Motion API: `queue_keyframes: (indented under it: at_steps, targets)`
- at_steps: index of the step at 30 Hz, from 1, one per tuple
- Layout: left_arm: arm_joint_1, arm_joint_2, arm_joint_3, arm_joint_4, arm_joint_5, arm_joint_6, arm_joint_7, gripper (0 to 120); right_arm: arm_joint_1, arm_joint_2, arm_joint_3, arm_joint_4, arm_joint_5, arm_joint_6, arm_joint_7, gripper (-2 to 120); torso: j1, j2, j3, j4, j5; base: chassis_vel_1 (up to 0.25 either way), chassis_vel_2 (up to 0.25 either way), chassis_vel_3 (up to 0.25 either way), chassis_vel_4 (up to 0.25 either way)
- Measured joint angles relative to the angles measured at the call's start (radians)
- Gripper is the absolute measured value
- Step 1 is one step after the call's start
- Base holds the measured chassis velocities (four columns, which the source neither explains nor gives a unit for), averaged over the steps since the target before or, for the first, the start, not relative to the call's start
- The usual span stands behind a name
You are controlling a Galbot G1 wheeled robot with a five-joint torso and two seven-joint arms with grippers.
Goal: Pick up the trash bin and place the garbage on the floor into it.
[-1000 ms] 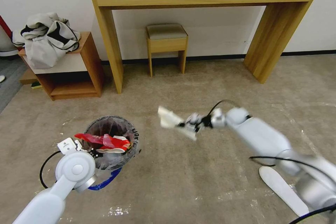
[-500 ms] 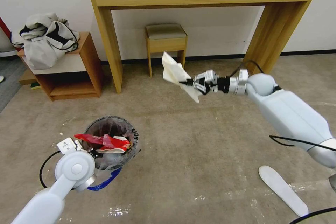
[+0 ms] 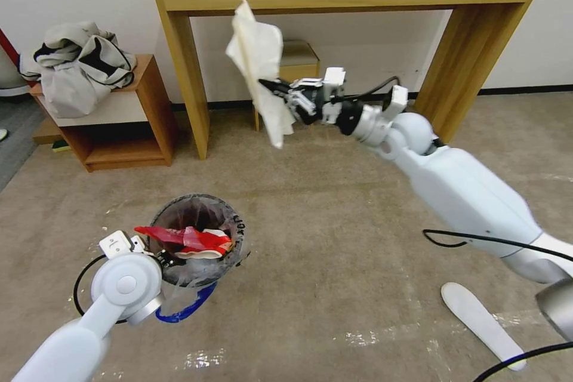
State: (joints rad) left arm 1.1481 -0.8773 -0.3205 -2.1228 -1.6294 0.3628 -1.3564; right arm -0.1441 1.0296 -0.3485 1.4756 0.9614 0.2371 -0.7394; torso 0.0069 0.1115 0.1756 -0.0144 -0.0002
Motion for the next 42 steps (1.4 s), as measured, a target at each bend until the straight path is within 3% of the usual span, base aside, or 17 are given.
queue_keyframes:
  at_steps: [4, 7, 9, 19, 42]
  targets:
    - [-0.001, -0.005, 0.003, -0.001, -0.007, 0.001, 0.001, 0, -0.017, 0.098, -0.046, -0.039, -0.036, 0.007, -0.003, 0, 0.0, 0.0, 0.0, 0.0002, 0.0, 0.0, 0.0, 0.0, 0.0]
    - [-0.001, -0.006, 0.003, -0.001, -0.008, 0.001, 0.002, 0, -0.023, 0.123, -0.053, -0.047, -0.045, 0.009, -0.005, 0, 0.0, 0.0, 0.0, 0.0004, 0.0, 0.0, 0.0, 0.0, 0.0]
    - [-0.002, -0.008, 0.003, -0.001, -0.012, 0.002, 0.003, 0, -0.046, 0.198, -0.078, -0.077, -0.075, 0.015, -0.009, 0, 0.0, 0.0, 0.0, 0.0004, 0.0, 0.0, 0.0, 0.0, 0.0]
    - [0.0, -0.008, 0.003, -0.009, -0.021, 0.002, 0.001, 0, -0.12, 0.306, -0.105, -0.181, -0.16, 0.037, -0.044, 0, 0.0, 0.0, 0.0, 0.0002, 0.0, 0.0, 0.0, 0.0, 0.0]
    - [0.019, -0.001, -0.012, -0.053, -0.027, 0.002, -0.008, 0, -0.201, 0.373, -0.125, -0.373, -0.297, 0.091, -0.092, 0, 0.0, 0.0, 0.0, 0.0002, 0.0002, 0.0, 0.0, 0.0, 0.0]
